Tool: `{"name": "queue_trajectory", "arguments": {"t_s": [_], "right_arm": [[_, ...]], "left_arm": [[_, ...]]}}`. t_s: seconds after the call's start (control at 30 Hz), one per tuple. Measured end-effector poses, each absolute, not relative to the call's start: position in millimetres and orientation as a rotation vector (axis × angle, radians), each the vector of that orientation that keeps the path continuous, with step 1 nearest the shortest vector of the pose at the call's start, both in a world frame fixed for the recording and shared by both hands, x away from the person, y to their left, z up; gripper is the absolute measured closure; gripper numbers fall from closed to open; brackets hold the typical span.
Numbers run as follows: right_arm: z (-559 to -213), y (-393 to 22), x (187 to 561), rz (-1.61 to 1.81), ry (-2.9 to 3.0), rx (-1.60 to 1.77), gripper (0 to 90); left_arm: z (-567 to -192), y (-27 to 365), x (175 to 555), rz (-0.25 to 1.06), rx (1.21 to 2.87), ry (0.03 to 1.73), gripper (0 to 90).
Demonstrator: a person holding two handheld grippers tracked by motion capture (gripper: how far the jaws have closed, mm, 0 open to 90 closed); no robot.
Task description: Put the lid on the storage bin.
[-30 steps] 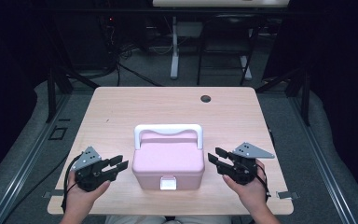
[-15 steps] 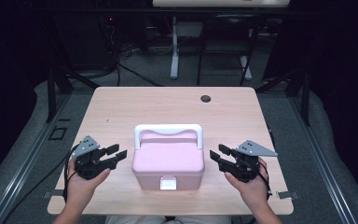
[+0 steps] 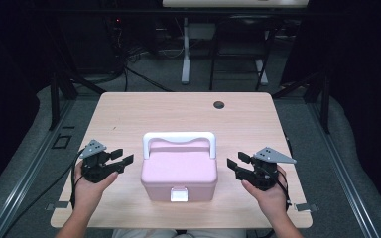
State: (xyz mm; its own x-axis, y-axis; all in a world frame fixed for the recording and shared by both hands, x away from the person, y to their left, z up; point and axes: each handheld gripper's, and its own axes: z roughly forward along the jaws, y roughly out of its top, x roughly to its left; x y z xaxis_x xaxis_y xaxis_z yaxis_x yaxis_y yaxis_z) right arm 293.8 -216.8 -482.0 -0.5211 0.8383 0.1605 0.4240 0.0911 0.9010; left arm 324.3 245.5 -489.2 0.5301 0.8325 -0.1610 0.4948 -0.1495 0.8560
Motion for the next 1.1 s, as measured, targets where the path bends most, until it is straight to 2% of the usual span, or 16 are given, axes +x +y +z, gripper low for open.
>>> {"name": "queue_trajectory", "arguments": {"t_s": [0.5, 1.1], "right_arm": [[-506, -226, 303, 1.311, 1.953, 1.285, 47.0], [-528, -226, 309, 1.234, 1.976, 1.297, 47.0]], "left_arm": [[-507, 261, 321, 0.462, 1.832, 1.138, 46.6], [-523, 253, 325, 0.431, 1.872, 1.136, 46.6]]}}
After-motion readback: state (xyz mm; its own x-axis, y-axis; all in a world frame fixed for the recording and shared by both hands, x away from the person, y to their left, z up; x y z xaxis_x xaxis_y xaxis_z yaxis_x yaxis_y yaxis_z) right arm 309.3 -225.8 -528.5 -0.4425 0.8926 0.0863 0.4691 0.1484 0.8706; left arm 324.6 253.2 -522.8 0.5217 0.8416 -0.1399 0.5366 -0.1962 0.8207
